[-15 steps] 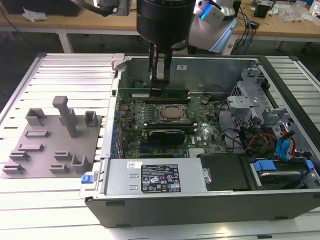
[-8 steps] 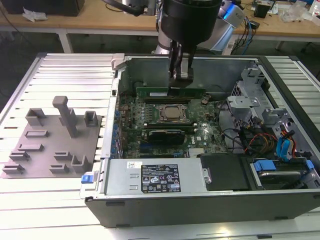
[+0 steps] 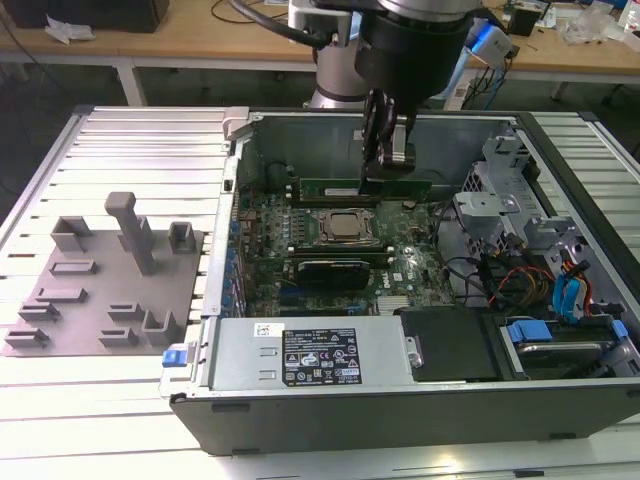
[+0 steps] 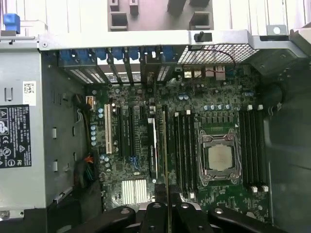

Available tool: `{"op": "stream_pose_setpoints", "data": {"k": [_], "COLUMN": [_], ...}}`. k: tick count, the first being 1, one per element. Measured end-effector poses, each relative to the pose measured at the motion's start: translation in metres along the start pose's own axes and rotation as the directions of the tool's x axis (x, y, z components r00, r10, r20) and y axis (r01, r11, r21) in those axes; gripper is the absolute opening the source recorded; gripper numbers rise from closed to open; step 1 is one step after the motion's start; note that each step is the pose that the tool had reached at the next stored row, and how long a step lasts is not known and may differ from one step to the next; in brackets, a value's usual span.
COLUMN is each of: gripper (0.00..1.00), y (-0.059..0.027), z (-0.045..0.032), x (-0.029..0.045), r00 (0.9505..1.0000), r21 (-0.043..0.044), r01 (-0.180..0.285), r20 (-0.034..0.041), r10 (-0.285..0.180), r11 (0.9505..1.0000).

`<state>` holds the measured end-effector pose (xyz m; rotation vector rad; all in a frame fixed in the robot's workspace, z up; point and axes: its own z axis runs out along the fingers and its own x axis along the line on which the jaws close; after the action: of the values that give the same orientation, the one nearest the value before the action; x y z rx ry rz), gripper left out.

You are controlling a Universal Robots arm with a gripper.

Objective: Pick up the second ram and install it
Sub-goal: 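Pick up the second ram and move it above second insertion slot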

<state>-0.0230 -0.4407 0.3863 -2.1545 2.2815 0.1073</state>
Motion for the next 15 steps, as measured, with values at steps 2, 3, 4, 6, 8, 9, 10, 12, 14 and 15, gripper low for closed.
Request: {"op": "stream_pose_setpoints", "data": {"k": [2, 3, 4, 6, 8, 9, 10, 12, 14, 15], "gripper": [0.11, 0.11, 0.11, 0.11, 0.11, 0.11, 0.11, 0.11, 0.11, 0.11], "y": [-0.0002, -0.0005, -0.0007, -0.0010, -0.0013, -0.0016, -0.0018, -0.0025, -0.0034, -0.0039], "z": [0.0043, 0.0067, 0.0087, 0.0107, 0.0134, 0.0155, 0.0174, 0.0219, 0.0259, 0.0280], "x": [-0.0008, -0.0014, -0.0018, -0.0023, -0.0029, -0.0035, -0.0042, -0.0064, -0.0090, -0.0103], "r00": [1.0000, 1.0000, 1.0000, 1.0000, 1.0000, 1.0000, 1.0000, 1.0000, 1.0000, 1.0000], "r21": [-0.0003, -0.0004, -0.0007, -0.0008, -0.0010, -0.0011, -0.0011, -0.0013, -0.0016, -0.0016], "r01": [0.000, 0.000, 0.000, 0.000, 0.000, 0.000, 0.000, 0.000, 0.000, 0.000], "r20": [0.0001, 0.0003, 0.0000, 0.0001, 0.0000, 0.0000, 0.0000, 0.0001, -0.0001, 0.0001], "r10": [0.000, 0.000, 0.000, 0.000, 0.000, 0.000, 0.000, 0.000, 0.000, 0.000], "r11": [1.0000, 1.0000, 1.0000, 1.0000, 1.0000, 1.0000, 1.0000, 1.0000, 1.0000, 1.0000]}}
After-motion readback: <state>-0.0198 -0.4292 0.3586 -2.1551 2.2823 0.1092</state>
